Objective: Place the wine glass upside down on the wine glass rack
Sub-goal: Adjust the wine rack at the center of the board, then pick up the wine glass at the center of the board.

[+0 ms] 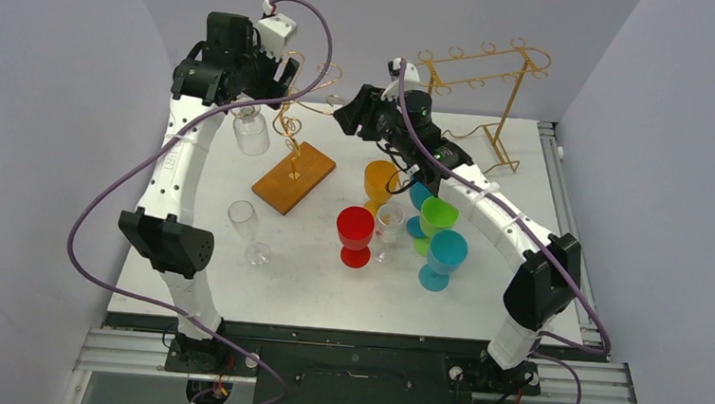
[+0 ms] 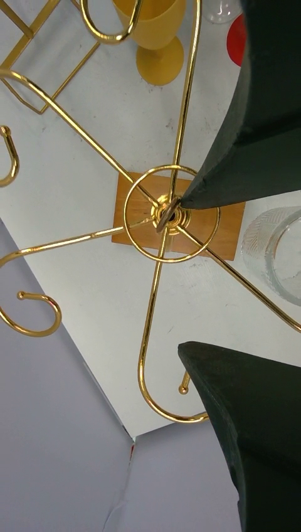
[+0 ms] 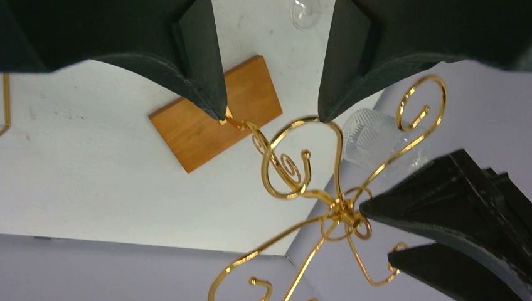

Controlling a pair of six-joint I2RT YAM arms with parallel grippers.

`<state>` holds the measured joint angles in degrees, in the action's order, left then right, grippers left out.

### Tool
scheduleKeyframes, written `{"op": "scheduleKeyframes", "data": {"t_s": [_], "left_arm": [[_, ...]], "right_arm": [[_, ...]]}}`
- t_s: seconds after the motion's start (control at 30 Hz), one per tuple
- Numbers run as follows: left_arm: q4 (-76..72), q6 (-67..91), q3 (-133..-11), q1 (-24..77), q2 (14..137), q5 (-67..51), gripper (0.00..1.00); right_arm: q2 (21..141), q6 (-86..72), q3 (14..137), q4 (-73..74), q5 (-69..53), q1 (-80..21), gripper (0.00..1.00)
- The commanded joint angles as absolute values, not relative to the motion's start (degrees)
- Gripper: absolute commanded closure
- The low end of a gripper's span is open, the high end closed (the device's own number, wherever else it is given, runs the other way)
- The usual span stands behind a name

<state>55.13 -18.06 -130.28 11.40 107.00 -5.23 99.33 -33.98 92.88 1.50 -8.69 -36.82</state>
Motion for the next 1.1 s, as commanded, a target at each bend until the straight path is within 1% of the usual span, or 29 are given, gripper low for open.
{"op": "scheduleKeyframes", "data": {"t_s": [0.0, 0.13, 0.37, 0.47, 0.63, 0.73, 0.77, 0.8, 0.83, 0.87, 0.97, 1.07], "left_arm": [[51.0, -15.8, -133.1, 10.6, 103.2, -7.9, 0.24], [52.2, -14.5, -135.0, 9.6, 103.0, -9.9, 0.20], [52.8, -12.7, -135.5, 7.6, 101.6, -12.0, 0.17], [54.1, -10.2, -136.9, 5.9, 100.4, -13.5, 0.15], [57.6, -8.2, -136.9, 1.9, 96.6, -17.8, 0.08], [59.5, -8.0, -134.9, 0.4, 93.7, -19.4, 0.03], [60.1, -8.2, -134.1, 0.3, 92.6, -19.8, 0.03], [60.6, -8.3, -132.8, 0.3, 91.3, -19.9, 0.00], [61.0, -8.5, -131.7, 0.3, 90.3, -20.1, 0.03], [61.3, -8.7, -130.6, -0.9, 89.3, -20.2, 0.04], [61.4, -9.2, -126.5, -1.9, 86.4, -20.4, 0.04], [60.5, -9.1, -122.2, -2.5, 83.3, -20.7, 0.04]], "right_arm": [[94.7, -29.6, 92.9, 11.9, -10.2, -37.4, 0.47], [91.1, -27.2, 90.7, 14.9, -8.0, -37.8, 0.44], [85.8, -23.1, 88.0, 21.7, -2.0, -40.6, 0.42], [83.9, -20.5, 86.6, 26.1, 2.1, -44.7, 0.42], [83.8, -18.4, 83.7, 33.6, 10.2, -55.4, 0.42], [85.5, -18.5, 82.9, 36.0, 14.5, -59.8, 0.44], [86.2, -18.6, 82.9, 36.4, 15.0, -60.6, 0.44], [87.1, -18.8, 82.9, 36.8, 15.2, -61.1, 0.45], [87.8, -18.8, 83.1, 36.9, 15.4, -61.5, 0.47], [88.5, -18.7, 83.3, 37.2, 15.9, -61.7, 0.47], [90.3, -18.2, 83.4, 37.0, 16.6, -62.0, 0.50], [92.7, -18.1, 83.4, 36.7, 16.2, -62.0, 0.55]]}}
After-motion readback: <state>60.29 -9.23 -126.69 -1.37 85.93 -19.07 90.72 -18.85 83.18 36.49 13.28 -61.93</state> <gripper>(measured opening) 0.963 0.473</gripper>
